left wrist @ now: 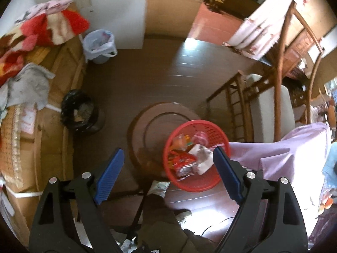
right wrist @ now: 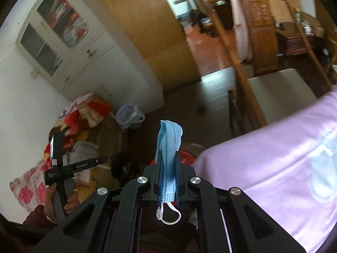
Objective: Collect trash
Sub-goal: 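Open the right gripper over the basket to drop the blue mask, then bring both open grippers back over the white tissue on the table, then grasp the white tissue with the left gripper and lift it, then grasp the red mesh fruit net with the right gripper while left gripper holds the tissue, then carry the tissue and red mesh net in both grippers to the wastebasket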
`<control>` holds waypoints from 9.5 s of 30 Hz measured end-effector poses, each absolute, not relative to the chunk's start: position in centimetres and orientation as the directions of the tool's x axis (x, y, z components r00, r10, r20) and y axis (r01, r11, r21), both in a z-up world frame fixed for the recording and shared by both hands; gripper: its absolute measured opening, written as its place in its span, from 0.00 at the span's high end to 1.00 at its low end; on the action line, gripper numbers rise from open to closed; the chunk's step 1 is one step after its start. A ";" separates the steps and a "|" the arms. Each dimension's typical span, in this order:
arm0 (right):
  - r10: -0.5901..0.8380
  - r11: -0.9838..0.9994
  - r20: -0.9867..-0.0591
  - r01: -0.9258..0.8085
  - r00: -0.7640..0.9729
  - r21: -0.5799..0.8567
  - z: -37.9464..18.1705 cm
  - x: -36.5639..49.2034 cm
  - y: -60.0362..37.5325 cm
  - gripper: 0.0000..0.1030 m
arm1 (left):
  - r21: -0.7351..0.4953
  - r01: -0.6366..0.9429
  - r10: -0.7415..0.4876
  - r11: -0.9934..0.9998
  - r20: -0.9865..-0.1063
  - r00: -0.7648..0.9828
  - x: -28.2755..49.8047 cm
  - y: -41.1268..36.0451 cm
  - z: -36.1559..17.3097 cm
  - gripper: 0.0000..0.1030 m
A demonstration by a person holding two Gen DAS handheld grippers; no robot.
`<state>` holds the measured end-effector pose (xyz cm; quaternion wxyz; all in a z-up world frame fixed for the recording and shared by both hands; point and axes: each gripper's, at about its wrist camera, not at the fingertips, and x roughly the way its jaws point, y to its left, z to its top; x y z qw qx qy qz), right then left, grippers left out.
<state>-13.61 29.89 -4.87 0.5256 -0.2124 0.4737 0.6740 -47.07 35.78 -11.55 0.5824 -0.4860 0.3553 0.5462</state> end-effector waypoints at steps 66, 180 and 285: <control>0.259 0.946 -0.756 0.002 0.602 0.325 -3.4 -2.3 -16.8 0.51 | -0.272 -0.083 -0.215 0.959 -0.885 0.414 2.9 18.2 -8.4 0.14; 0.396 0.913 -0.828 -0.077 0.396 0.399 -12.3 20.3 -17.1 0.41 | -0.162 -0.429 0.117 0.889 -0.824 0.554 -5.2 11.8 -2.4 0.89; 0.681 0.126 -0.713 -0.933 -0.165 0.336 1.4 -13.5 28.4 0.73 | -0.108 -0.880 0.439 0.463 -0.835 0.333 -32.7 35.3 -3.0 0.89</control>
